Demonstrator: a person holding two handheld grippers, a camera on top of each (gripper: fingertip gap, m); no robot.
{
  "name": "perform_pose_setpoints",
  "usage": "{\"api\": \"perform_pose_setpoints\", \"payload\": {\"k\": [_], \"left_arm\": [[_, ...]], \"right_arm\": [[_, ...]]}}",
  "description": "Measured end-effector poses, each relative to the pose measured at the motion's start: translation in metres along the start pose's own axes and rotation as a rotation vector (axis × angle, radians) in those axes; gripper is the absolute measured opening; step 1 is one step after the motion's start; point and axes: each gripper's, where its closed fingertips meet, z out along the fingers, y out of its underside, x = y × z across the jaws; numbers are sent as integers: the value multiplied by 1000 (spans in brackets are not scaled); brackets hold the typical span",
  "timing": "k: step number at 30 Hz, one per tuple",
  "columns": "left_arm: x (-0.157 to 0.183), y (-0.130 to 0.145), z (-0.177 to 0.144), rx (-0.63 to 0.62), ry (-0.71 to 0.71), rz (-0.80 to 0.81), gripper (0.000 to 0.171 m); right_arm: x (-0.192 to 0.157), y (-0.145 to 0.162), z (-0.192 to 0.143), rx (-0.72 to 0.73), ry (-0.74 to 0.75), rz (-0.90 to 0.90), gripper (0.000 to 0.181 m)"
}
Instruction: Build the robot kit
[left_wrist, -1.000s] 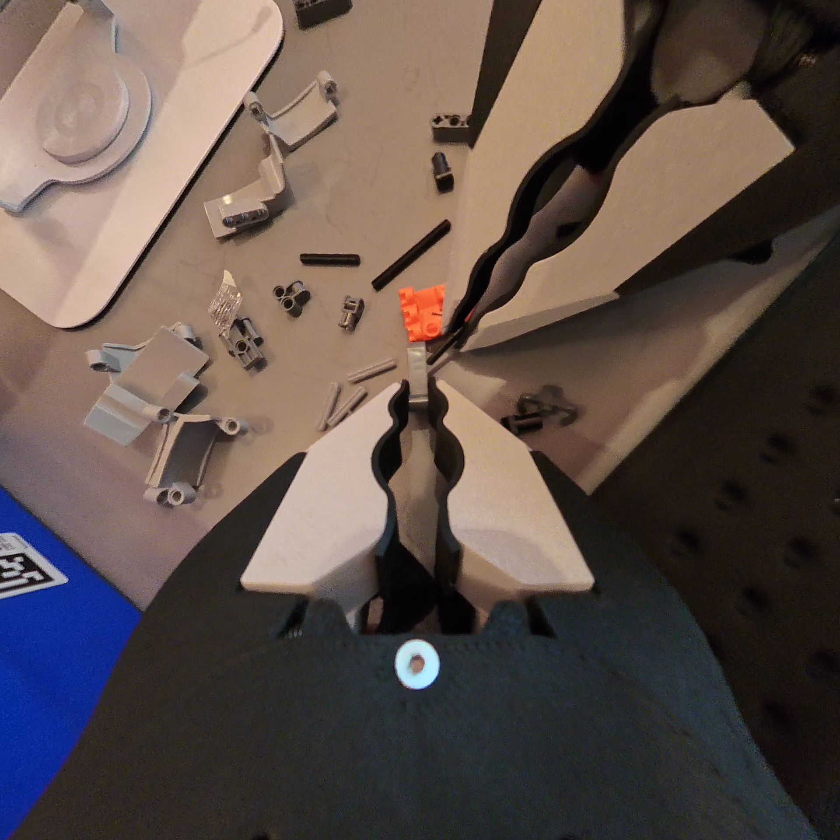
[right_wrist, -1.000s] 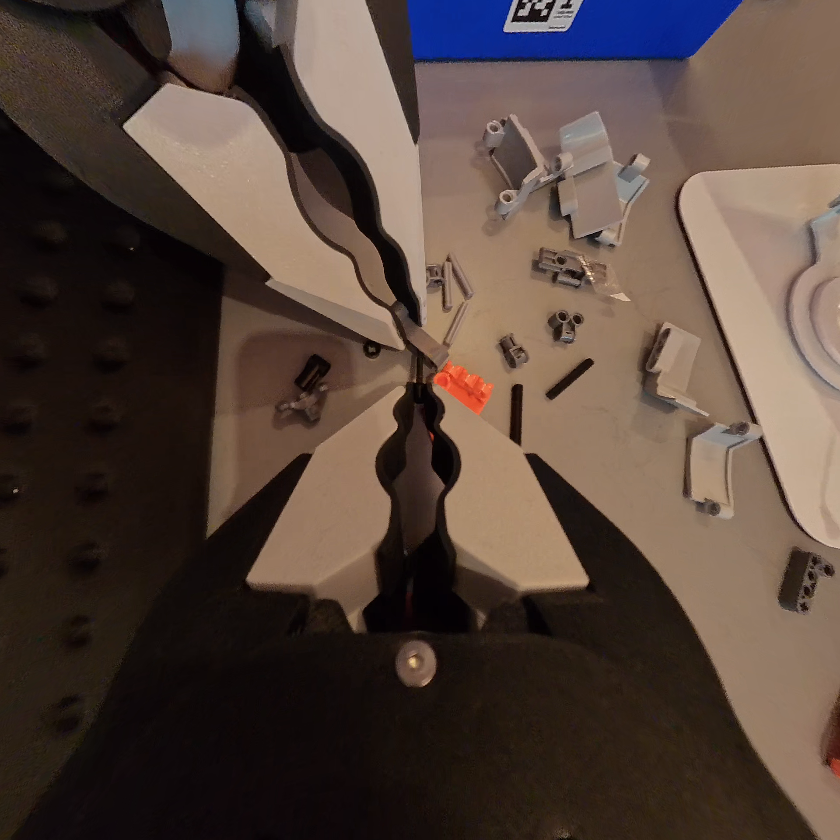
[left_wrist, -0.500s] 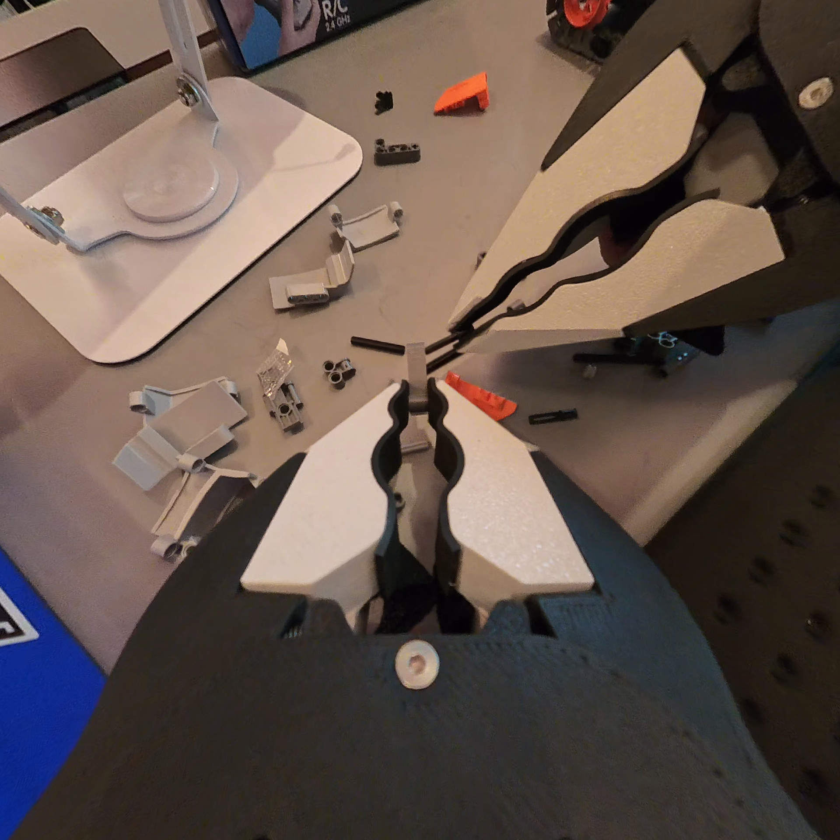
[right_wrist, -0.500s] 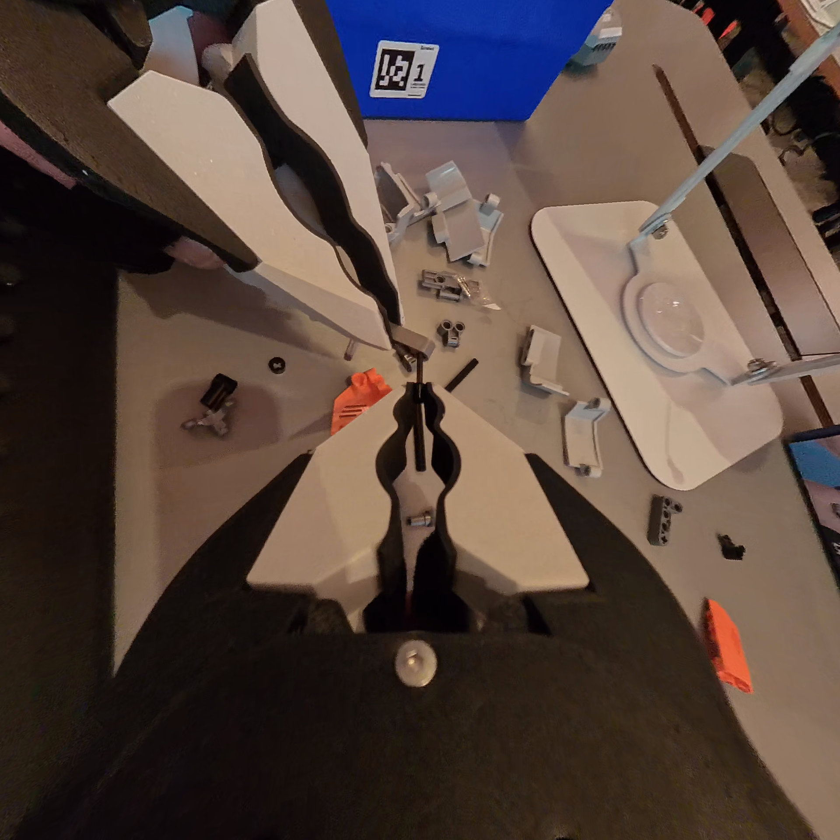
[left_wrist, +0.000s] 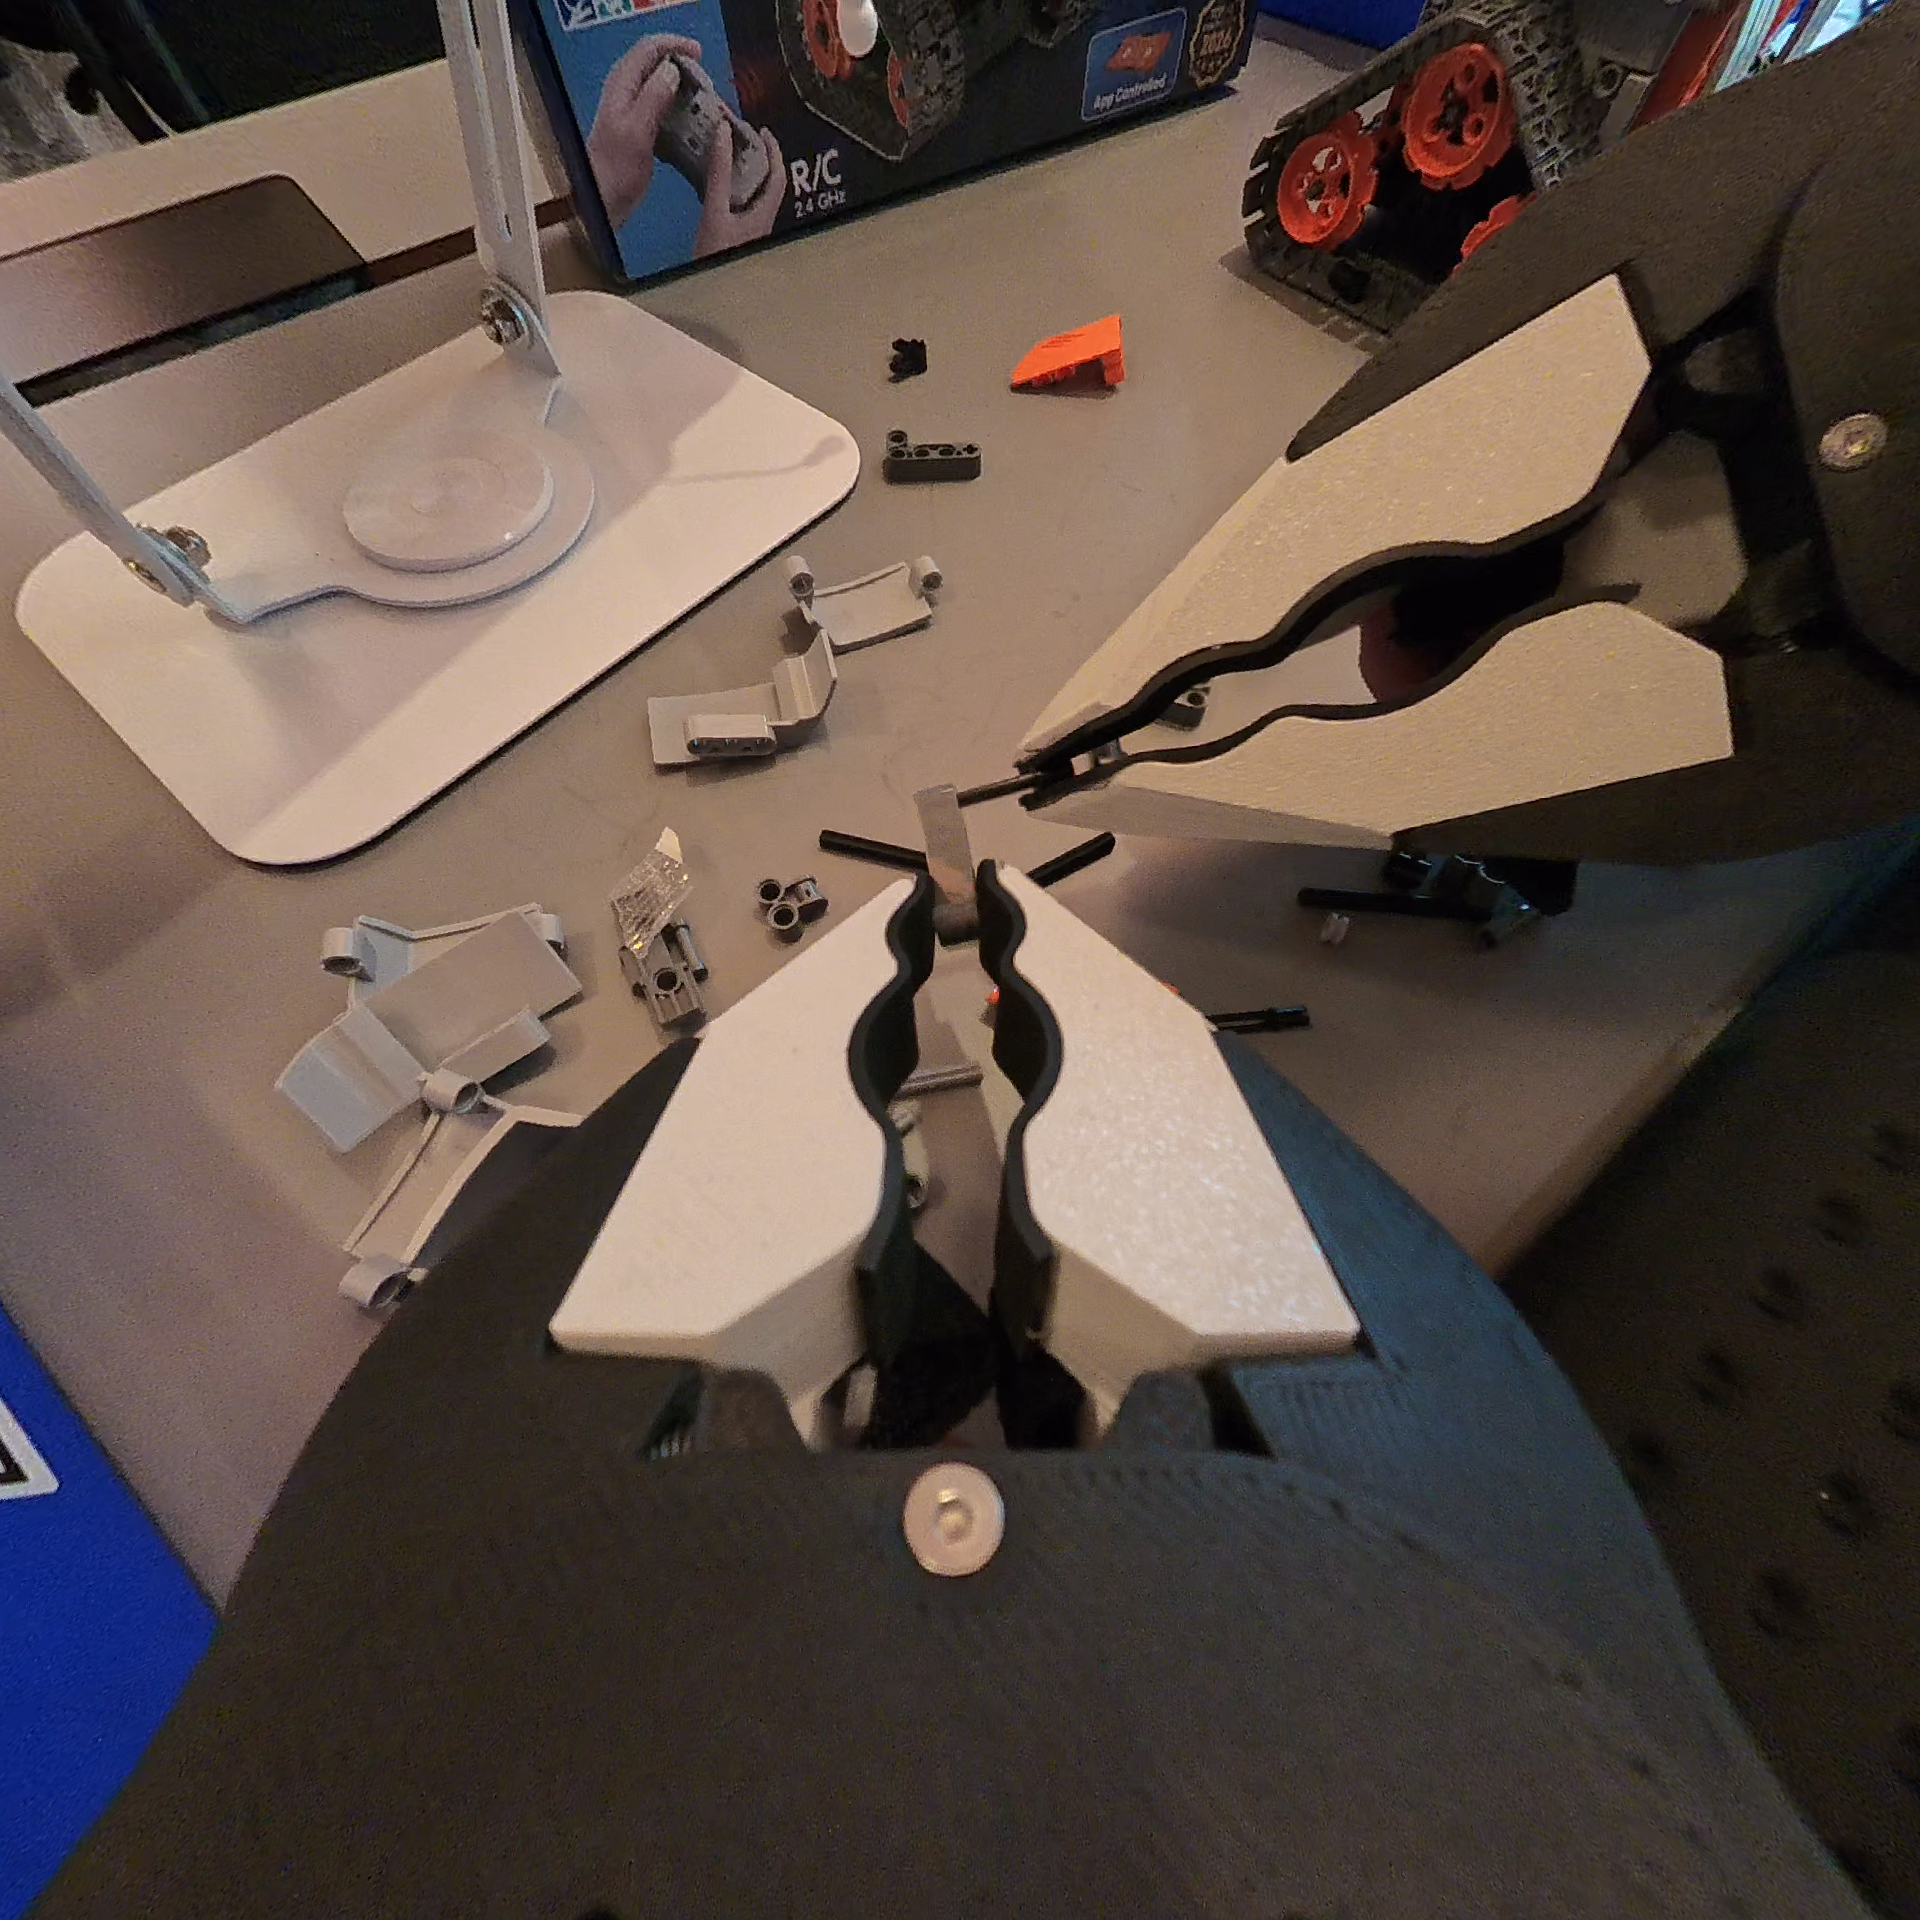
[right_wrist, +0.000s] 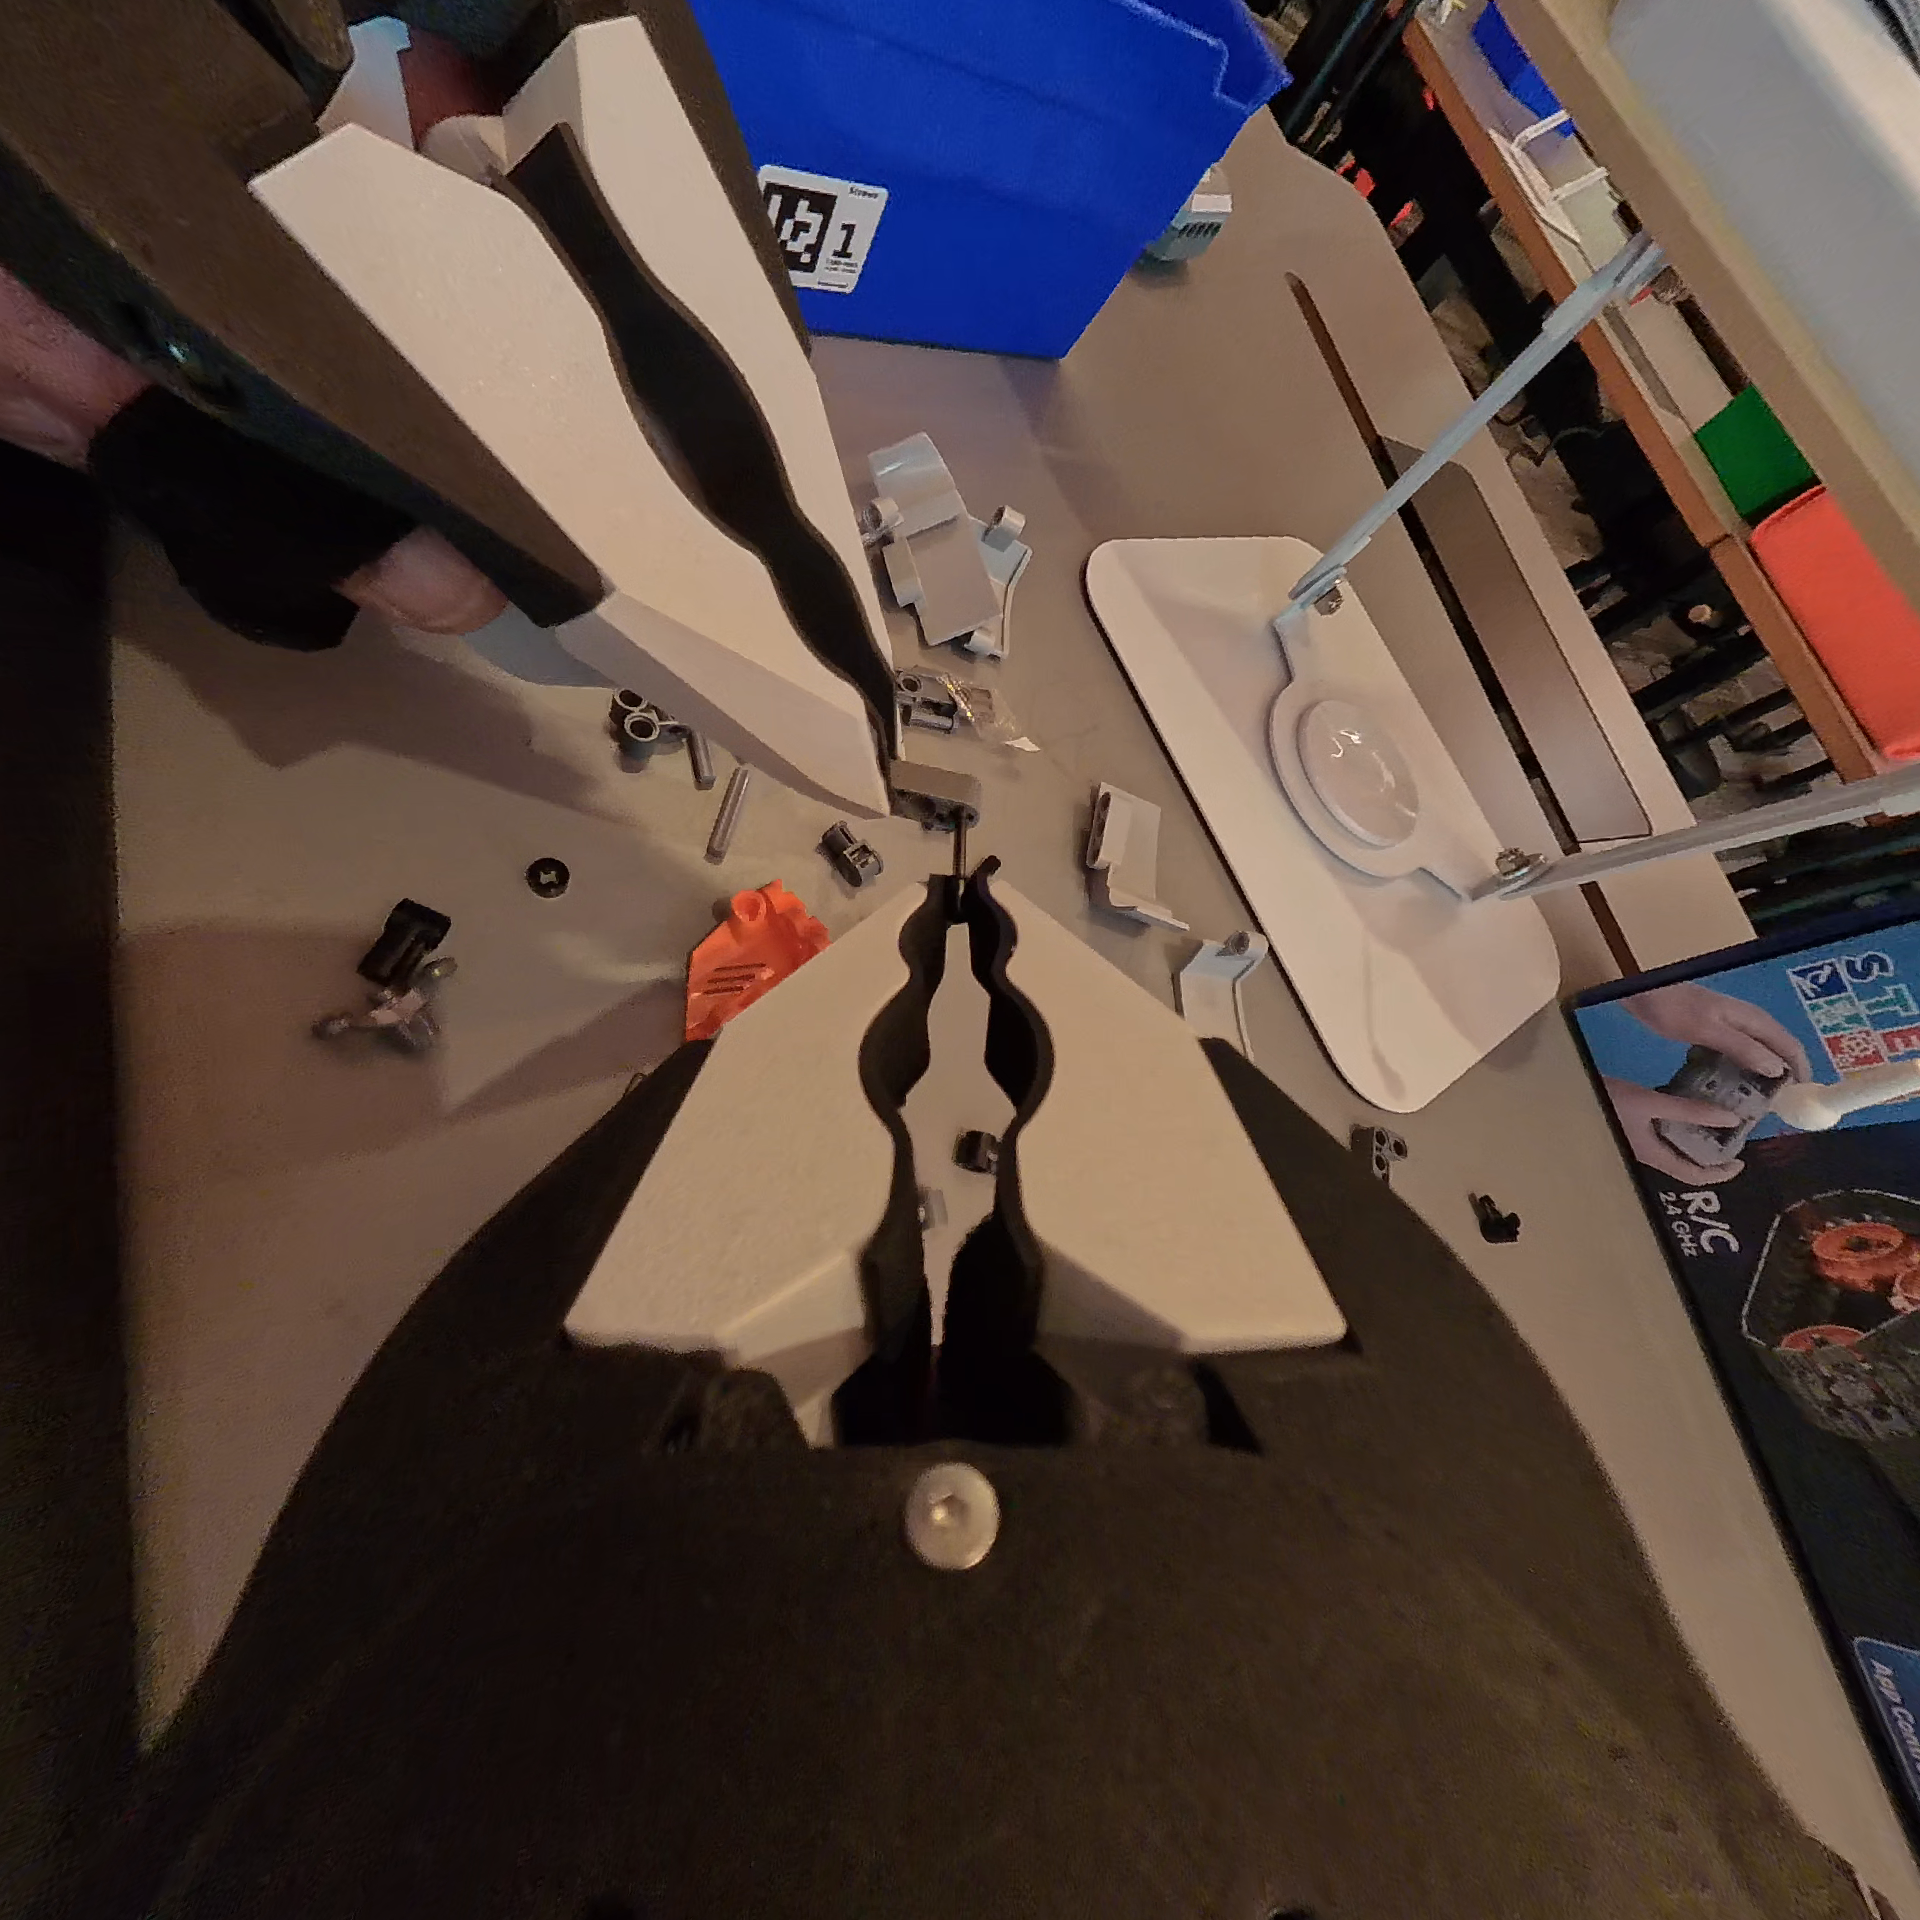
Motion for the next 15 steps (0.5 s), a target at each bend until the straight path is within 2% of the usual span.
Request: {"api": "perform_pose_setpoints", "payload": {"k": [6, 15], "left_arm": [[0, -1, 0, -1, -61, 73, 6], [2, -2, -2, 20, -74, 163, 6]], "right_arm": [[0, 1, 1, 0, -2, 9, 1], [0, -2, 0, 38, -70, 12, 1]]}}
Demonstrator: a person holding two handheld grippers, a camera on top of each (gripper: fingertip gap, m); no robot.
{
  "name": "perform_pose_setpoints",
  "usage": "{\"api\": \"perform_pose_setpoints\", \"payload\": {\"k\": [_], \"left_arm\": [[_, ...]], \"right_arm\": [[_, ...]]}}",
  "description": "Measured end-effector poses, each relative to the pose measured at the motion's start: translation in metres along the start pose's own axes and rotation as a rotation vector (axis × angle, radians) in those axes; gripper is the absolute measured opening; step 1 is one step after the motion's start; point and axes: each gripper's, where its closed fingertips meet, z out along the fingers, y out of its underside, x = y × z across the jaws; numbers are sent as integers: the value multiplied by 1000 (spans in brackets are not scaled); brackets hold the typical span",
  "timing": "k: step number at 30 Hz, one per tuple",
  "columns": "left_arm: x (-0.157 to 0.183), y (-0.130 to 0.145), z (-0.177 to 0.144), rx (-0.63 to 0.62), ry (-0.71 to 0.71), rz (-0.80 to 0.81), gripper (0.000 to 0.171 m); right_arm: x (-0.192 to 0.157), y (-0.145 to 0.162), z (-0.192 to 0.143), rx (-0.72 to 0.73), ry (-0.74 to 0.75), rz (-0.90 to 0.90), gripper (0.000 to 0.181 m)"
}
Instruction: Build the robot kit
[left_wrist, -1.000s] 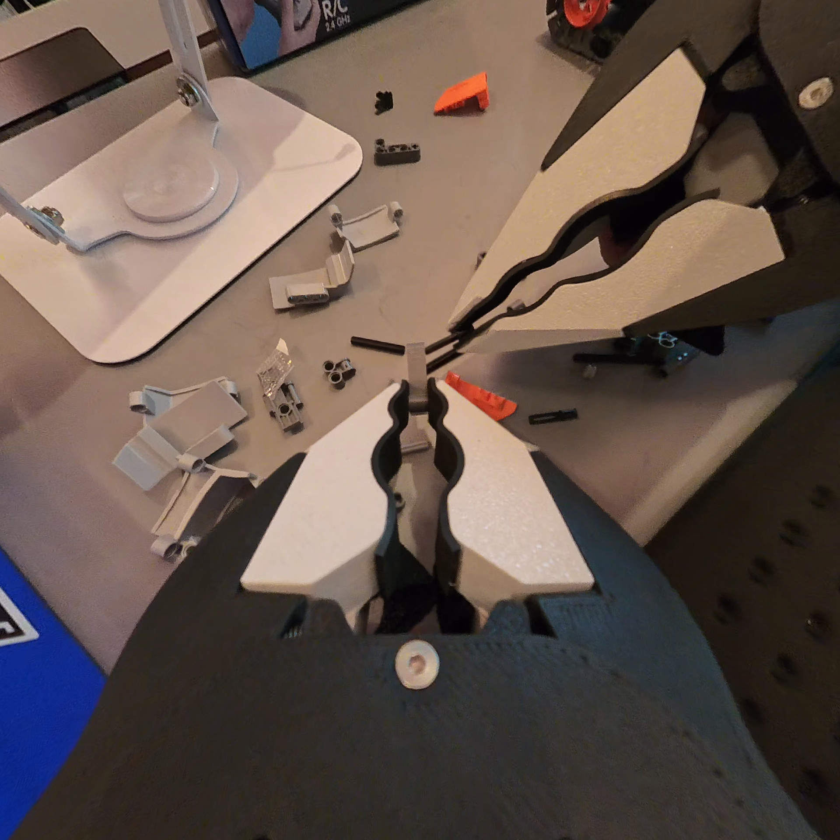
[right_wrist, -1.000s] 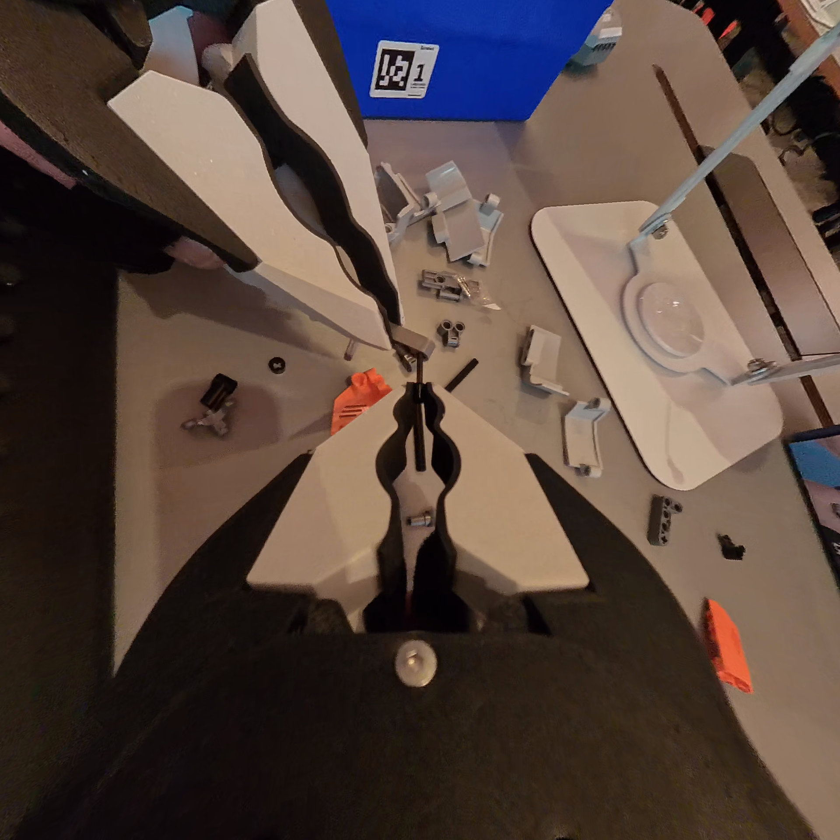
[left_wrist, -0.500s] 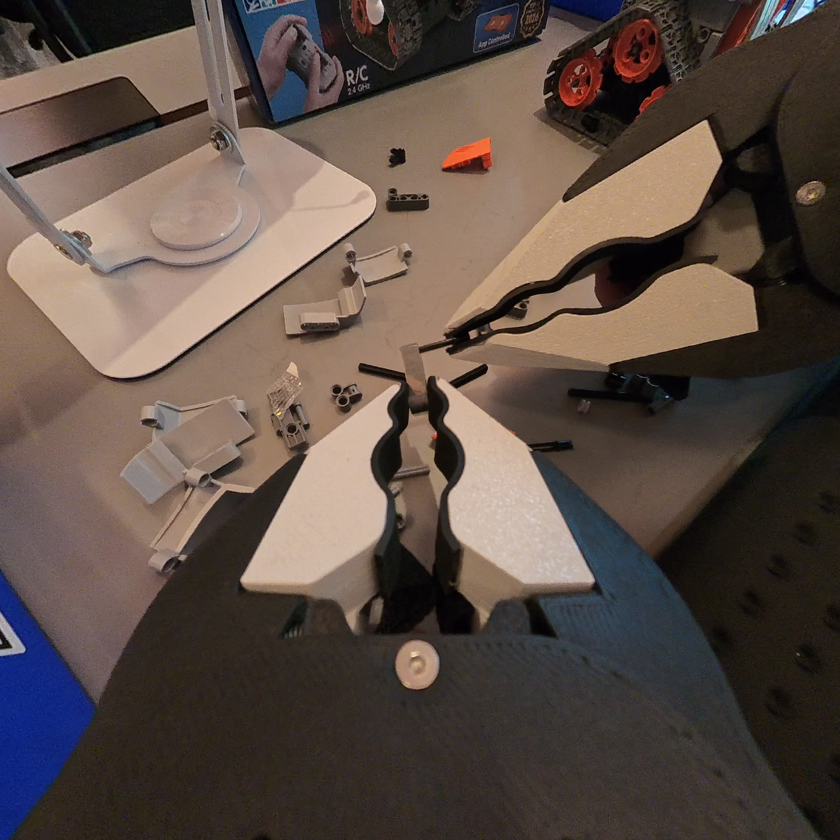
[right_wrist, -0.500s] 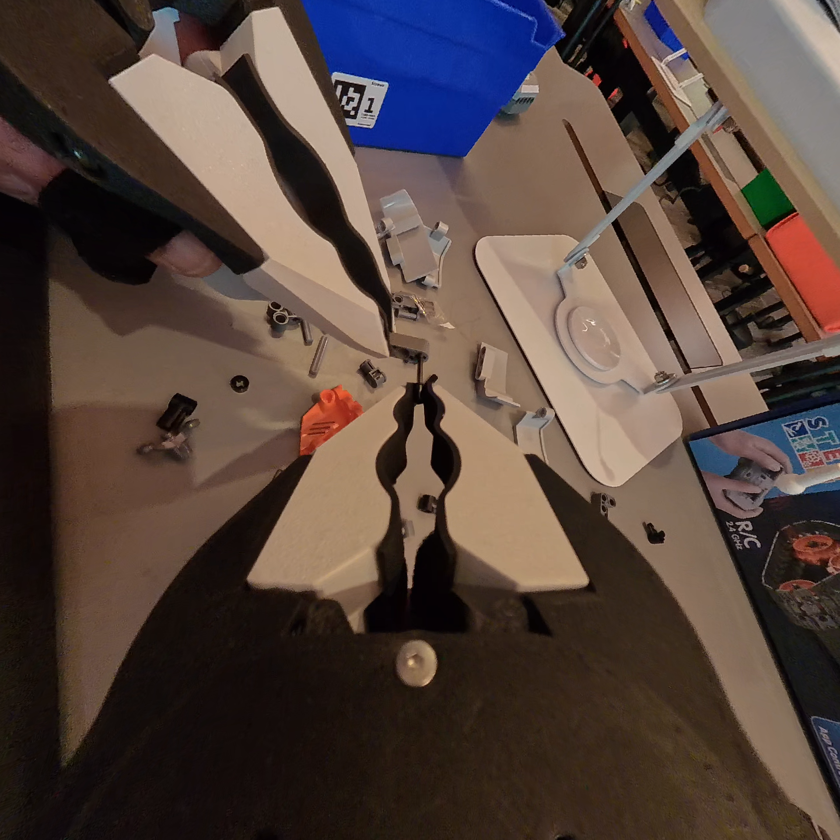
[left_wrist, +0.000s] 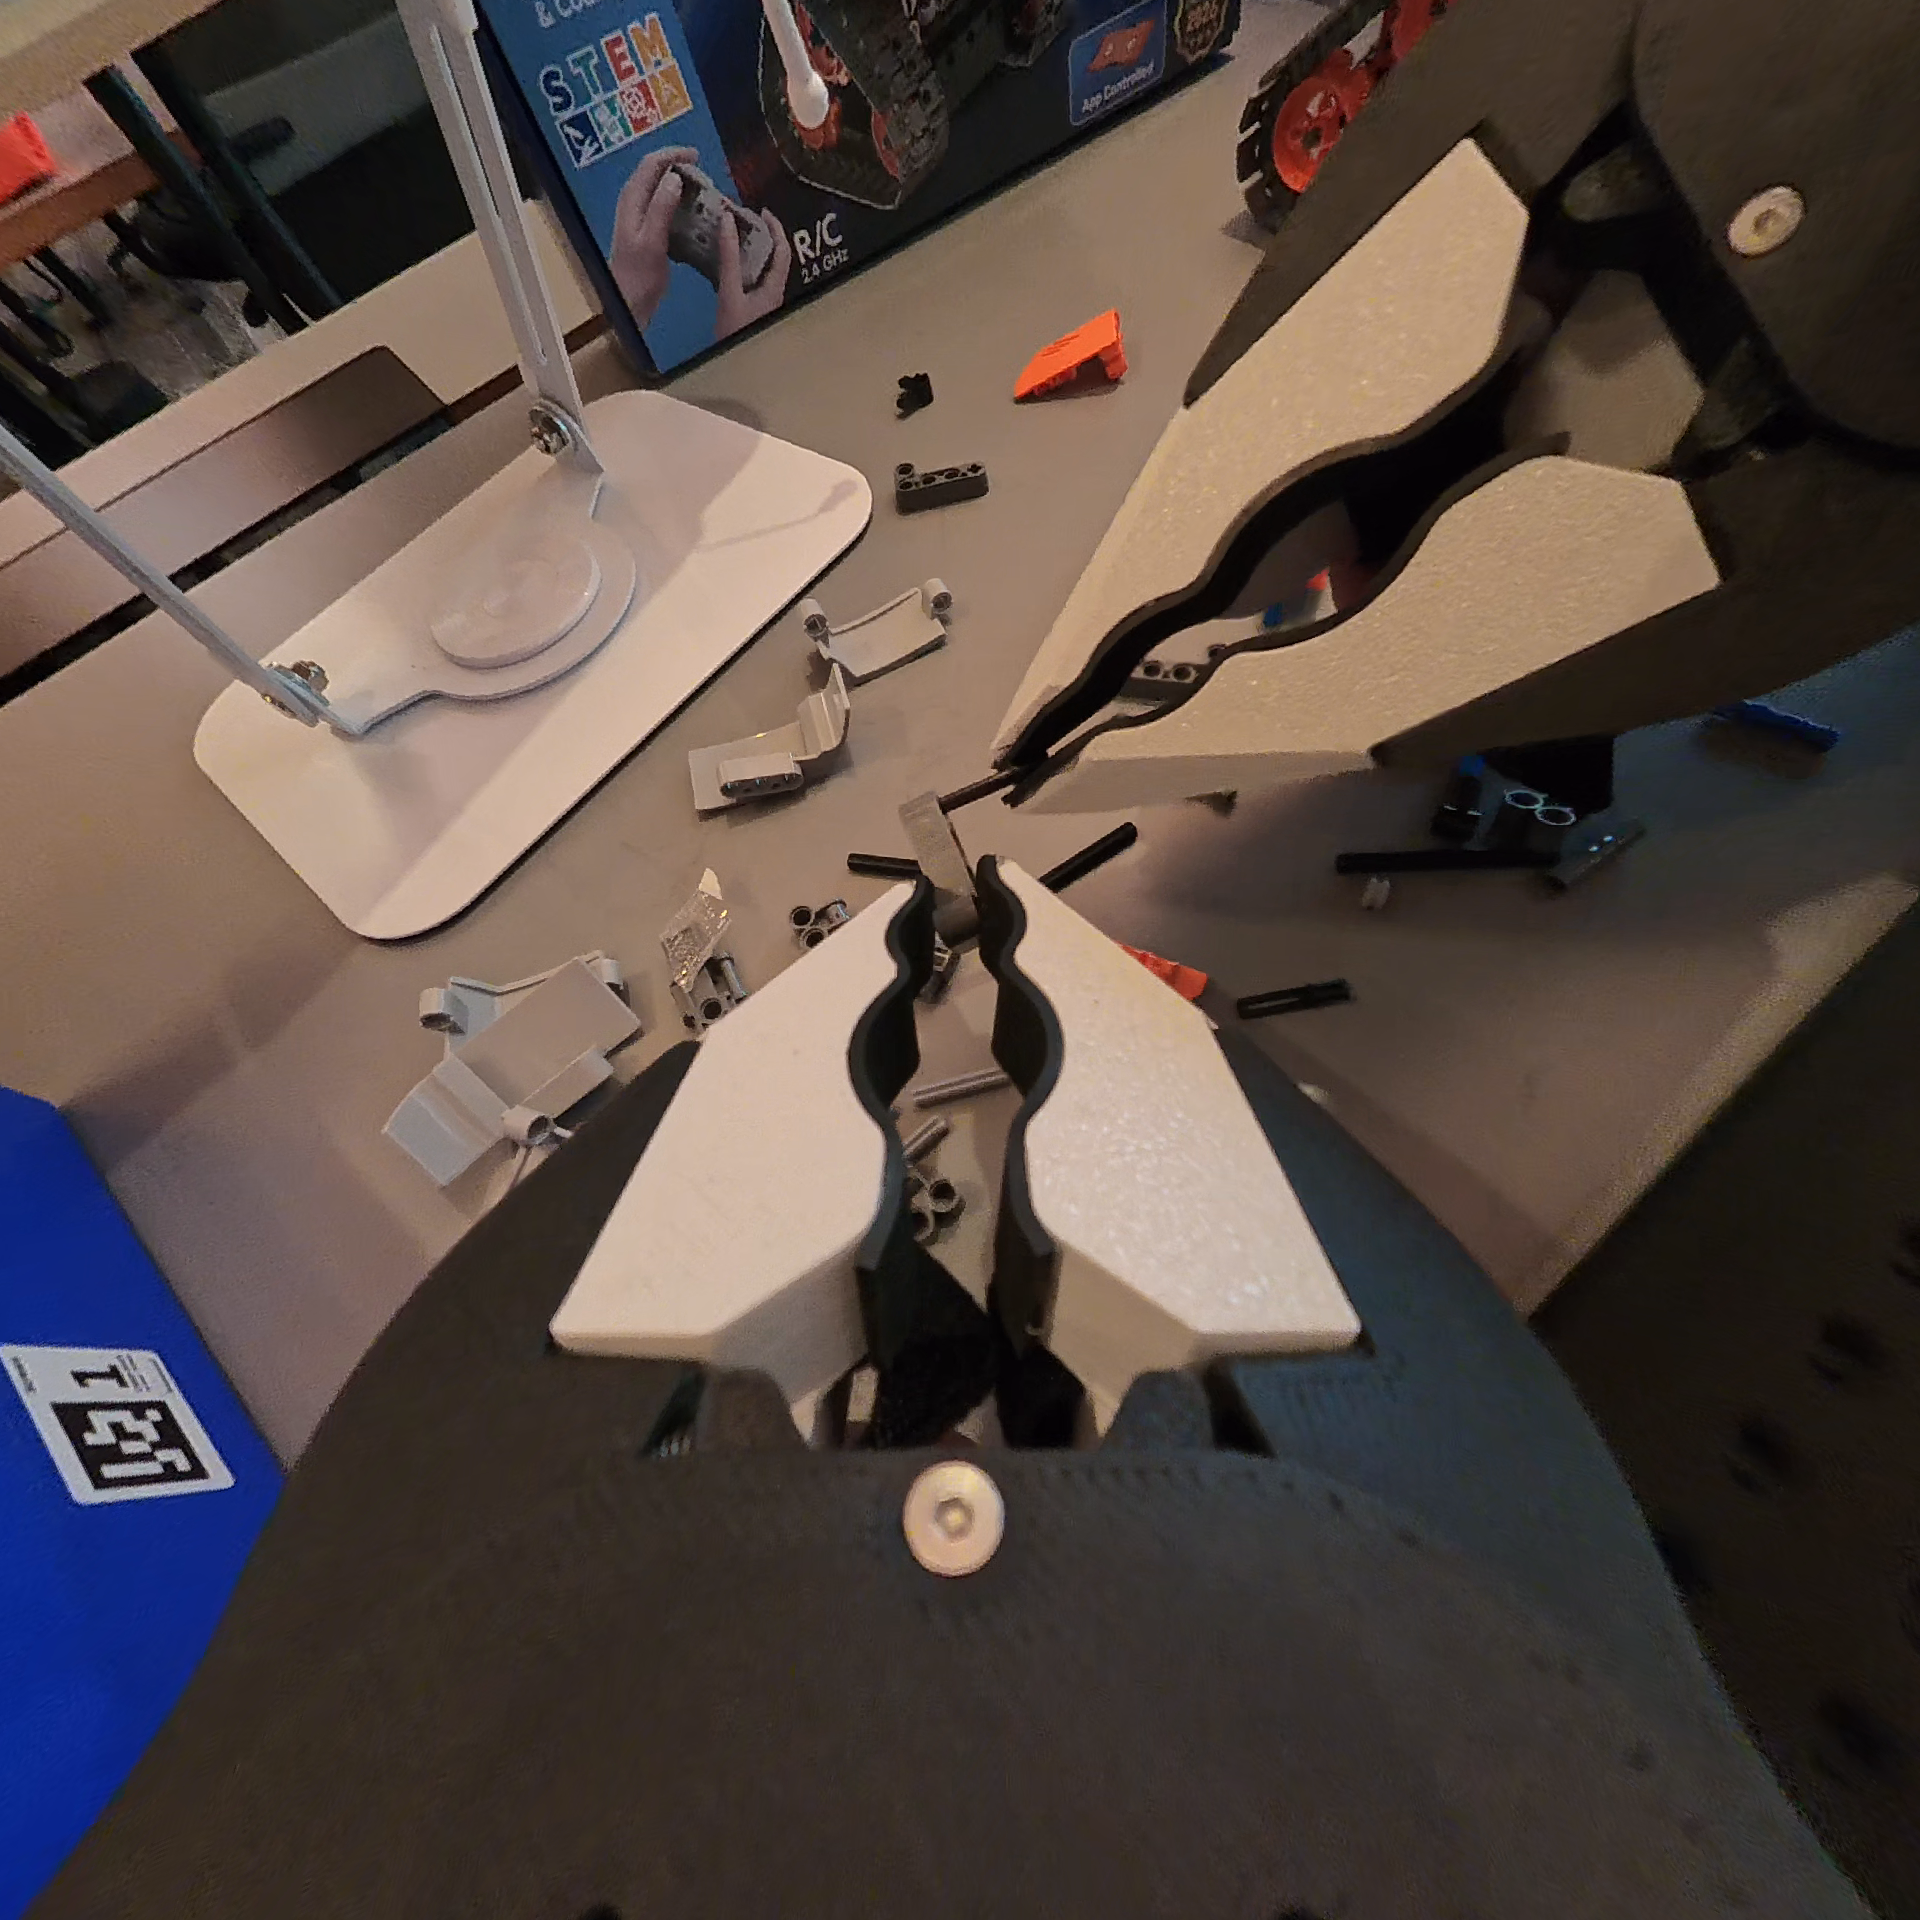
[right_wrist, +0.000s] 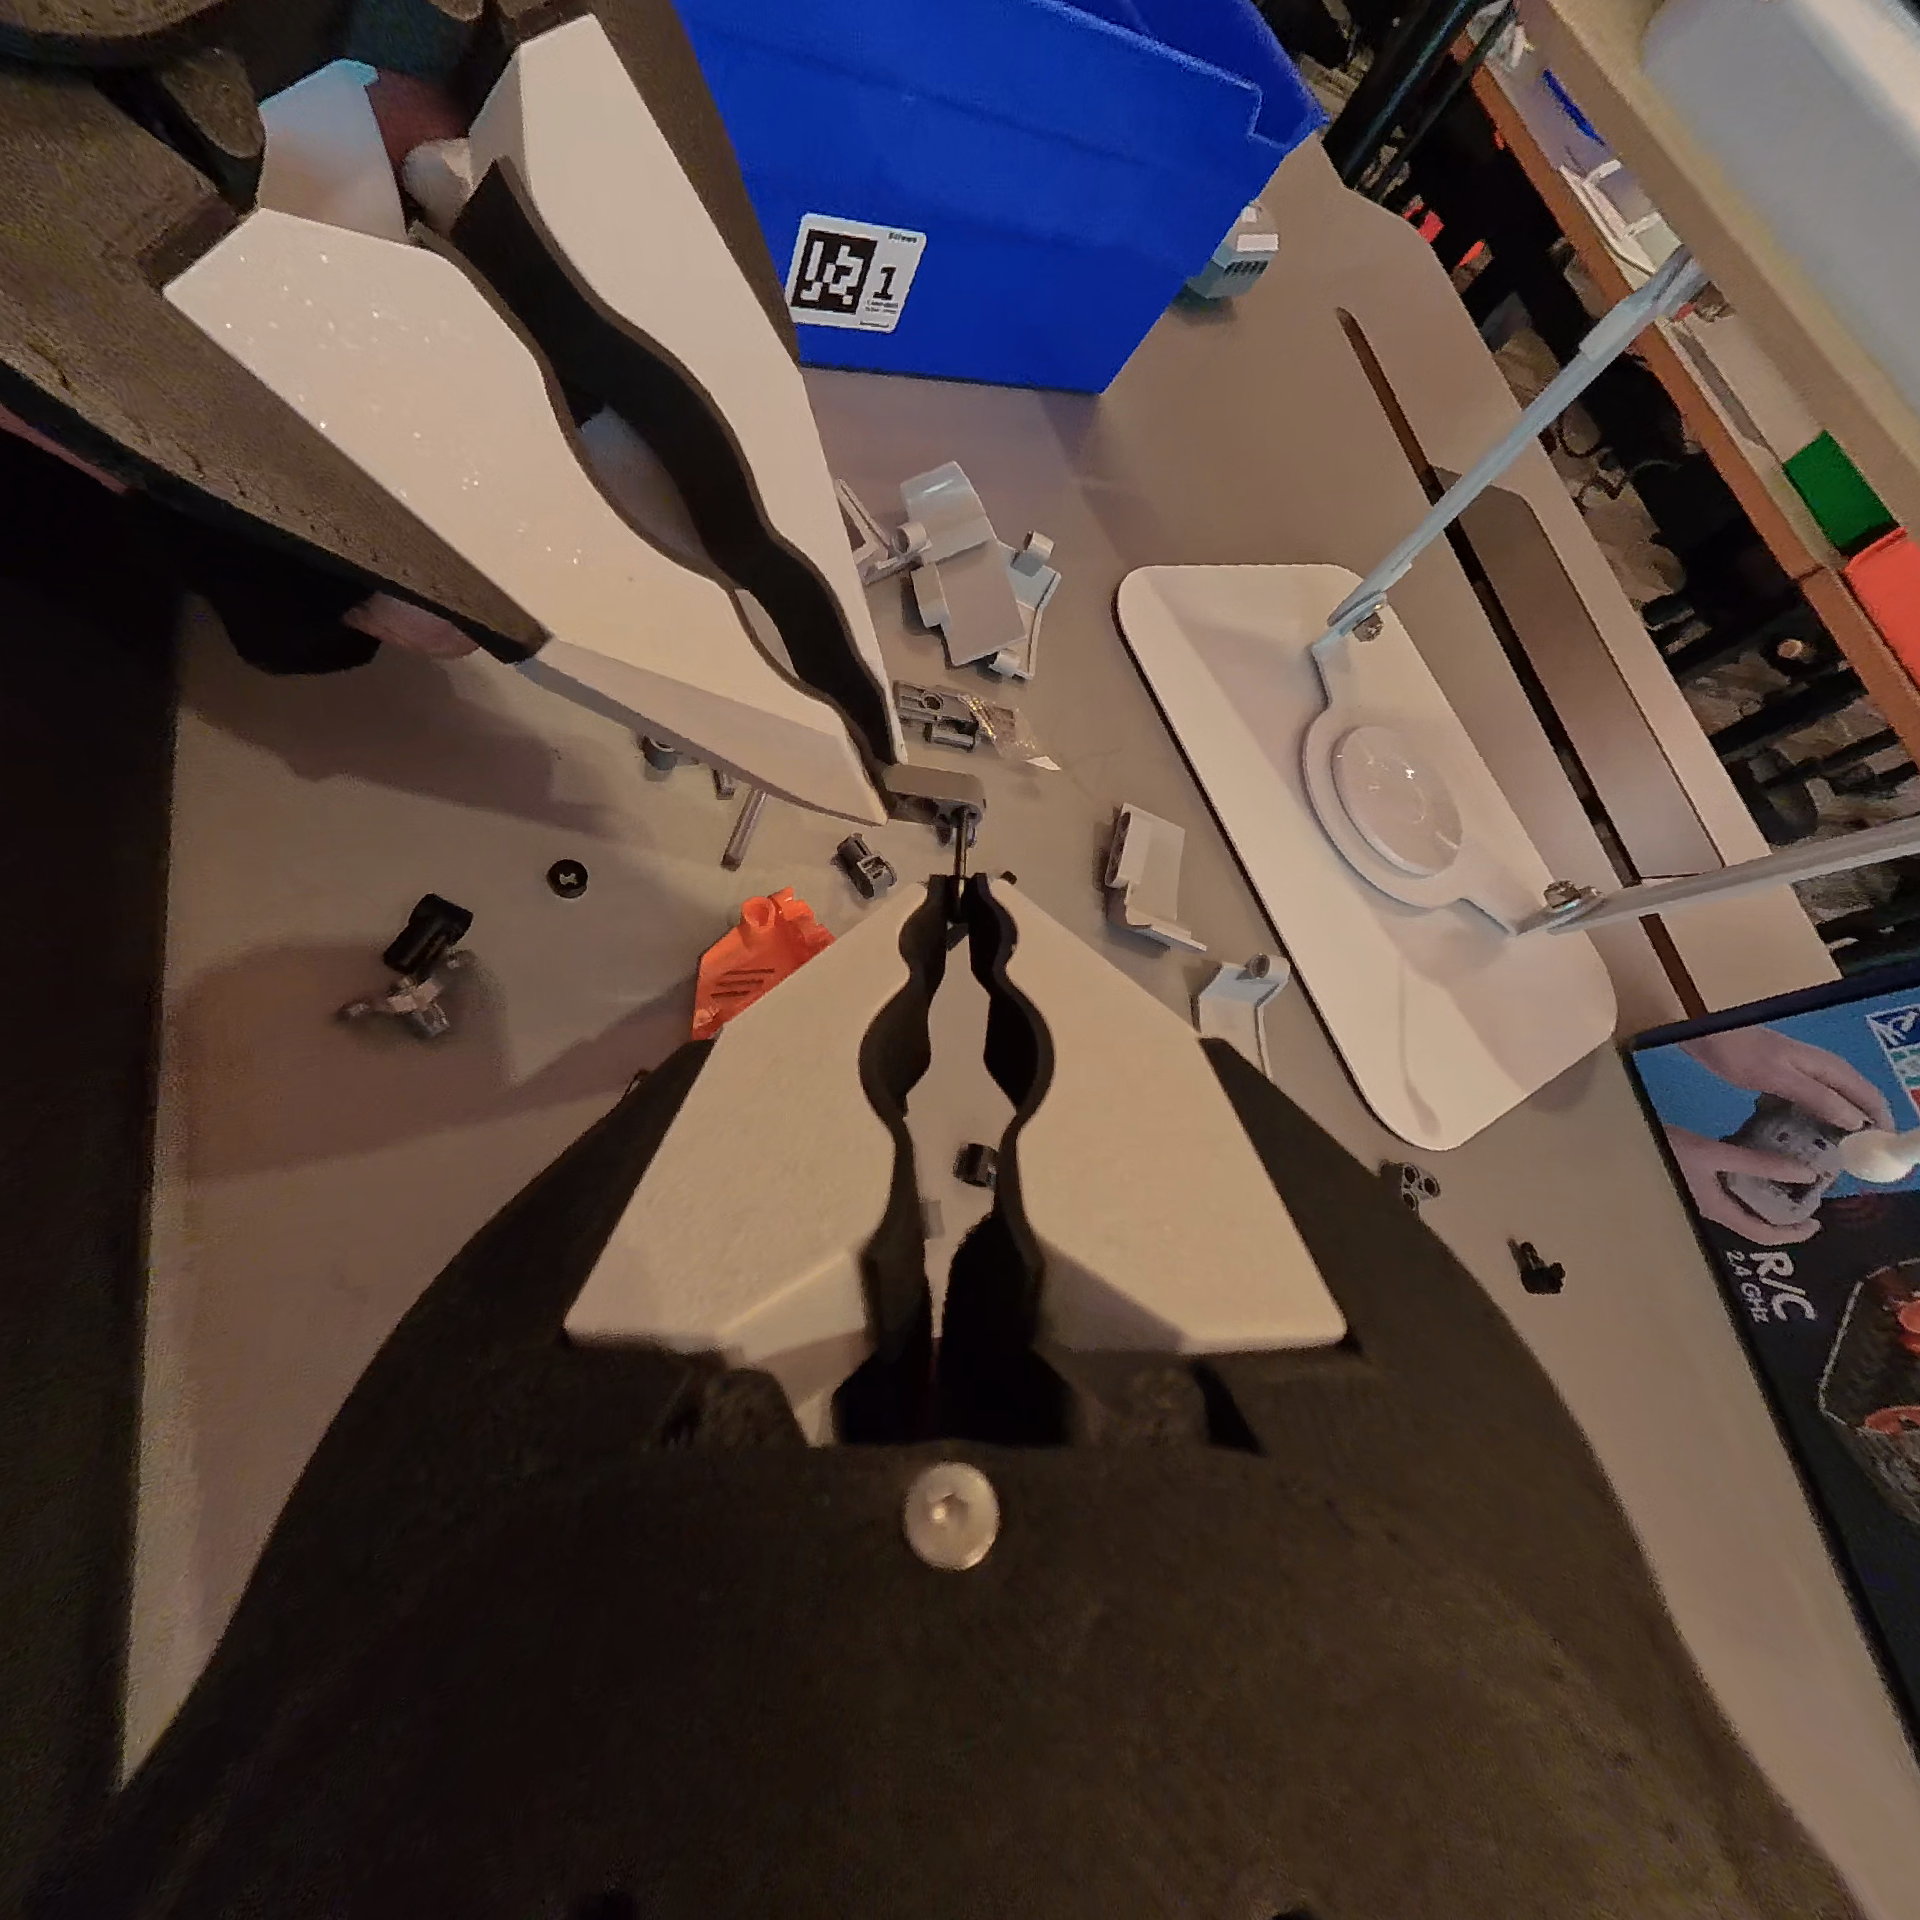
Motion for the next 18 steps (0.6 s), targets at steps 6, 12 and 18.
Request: {"api": "perform_pose_setpoints", "payload": {"k": [6, 12, 18], "left_arm": [[4, -5, -3, 27, -8, 70, 5], [8, -3, 0, 8, -53, 181, 5], [13, 1, 5, -44, -114, 314, 5]], "right_arm": [[0, -1, -5, 35, -112, 17, 1], [-1, 4, -6, -25, -150, -42, 1], [-3, 13, -6, -106, -197, -37, 1]]}}
